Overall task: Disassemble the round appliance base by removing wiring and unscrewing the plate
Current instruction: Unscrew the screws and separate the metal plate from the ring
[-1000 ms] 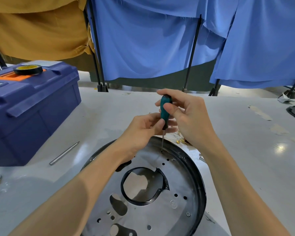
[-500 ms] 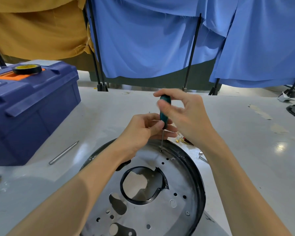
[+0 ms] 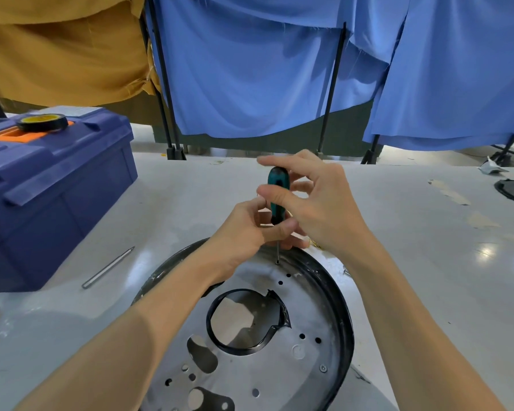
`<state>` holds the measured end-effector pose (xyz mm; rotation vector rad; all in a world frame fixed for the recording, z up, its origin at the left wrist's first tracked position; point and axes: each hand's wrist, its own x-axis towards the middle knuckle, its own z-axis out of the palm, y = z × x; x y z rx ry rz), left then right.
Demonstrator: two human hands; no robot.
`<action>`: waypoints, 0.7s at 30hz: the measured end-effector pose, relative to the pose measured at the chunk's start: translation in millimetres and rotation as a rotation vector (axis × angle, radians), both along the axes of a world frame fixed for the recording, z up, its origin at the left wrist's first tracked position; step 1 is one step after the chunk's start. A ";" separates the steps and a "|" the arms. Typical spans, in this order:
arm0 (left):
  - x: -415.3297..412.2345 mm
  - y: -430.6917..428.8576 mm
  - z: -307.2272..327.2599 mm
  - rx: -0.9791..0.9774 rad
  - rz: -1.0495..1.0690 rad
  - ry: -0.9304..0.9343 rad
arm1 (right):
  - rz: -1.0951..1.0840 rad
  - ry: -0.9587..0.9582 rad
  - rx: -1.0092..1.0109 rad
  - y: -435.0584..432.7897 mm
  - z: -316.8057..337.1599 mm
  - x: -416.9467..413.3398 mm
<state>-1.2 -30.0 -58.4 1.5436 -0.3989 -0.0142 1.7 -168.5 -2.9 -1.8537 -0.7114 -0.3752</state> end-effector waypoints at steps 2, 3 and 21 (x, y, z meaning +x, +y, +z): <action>-0.3 2.9 1.4 -0.029 -0.098 0.029 | 0.039 0.052 0.031 -0.8 0.8 0.2; -0.3 4.6 1.9 -0.059 -0.154 0.055 | 0.057 0.071 0.037 -2.2 1.3 0.7; 1.3 6.5 2.1 -0.103 -0.019 0.049 | -0.032 -0.011 -0.045 -3.1 1.8 -0.2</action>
